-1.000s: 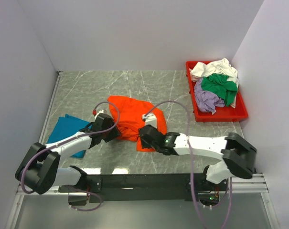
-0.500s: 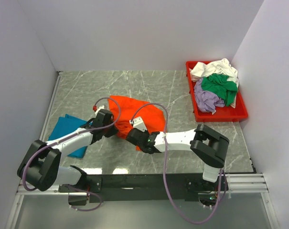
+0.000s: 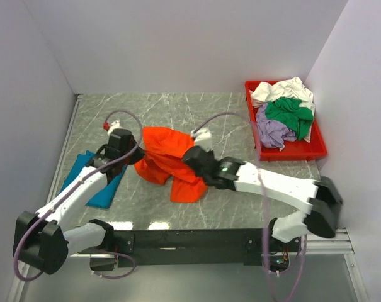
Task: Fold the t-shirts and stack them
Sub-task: Flatten the tshirt out
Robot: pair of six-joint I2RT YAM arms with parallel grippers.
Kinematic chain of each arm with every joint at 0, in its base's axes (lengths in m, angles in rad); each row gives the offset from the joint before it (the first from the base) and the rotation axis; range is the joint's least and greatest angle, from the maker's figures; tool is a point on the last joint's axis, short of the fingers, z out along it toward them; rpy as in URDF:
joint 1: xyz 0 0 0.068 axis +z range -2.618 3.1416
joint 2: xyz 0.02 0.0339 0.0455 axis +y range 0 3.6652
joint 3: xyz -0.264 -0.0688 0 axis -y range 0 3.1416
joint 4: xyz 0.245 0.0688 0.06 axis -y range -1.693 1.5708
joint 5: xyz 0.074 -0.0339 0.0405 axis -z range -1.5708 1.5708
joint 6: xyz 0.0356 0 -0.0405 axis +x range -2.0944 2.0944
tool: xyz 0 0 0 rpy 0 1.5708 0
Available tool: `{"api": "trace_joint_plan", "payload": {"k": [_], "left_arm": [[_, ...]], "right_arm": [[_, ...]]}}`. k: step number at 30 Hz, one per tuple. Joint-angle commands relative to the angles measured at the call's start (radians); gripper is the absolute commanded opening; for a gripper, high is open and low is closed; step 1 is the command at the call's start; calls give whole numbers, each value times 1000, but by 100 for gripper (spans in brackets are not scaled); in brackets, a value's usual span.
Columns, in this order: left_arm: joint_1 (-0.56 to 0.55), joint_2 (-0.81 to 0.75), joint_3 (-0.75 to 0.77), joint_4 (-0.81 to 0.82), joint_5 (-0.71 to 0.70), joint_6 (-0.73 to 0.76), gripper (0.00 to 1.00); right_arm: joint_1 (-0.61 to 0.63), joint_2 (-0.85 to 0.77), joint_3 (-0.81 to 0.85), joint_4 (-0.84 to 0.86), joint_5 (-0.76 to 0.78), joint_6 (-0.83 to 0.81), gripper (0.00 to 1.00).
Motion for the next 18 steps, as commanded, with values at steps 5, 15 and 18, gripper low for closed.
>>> {"api": "trace_joint_plan", "payload": {"k": [5, 15, 18], "left_arm": [[69, -133, 206, -128, -95, 39, 1], [101, -231, 487, -244, -266, 68, 1], [102, -248, 538, -240, -301, 78, 1]], "right_arm": [[-81, -358, 124, -94, 1, -8, 0], [-169, -575, 310, -60, -136, -84, 0], [-169, -582, 362, -57, -142, -97, 0]]}}
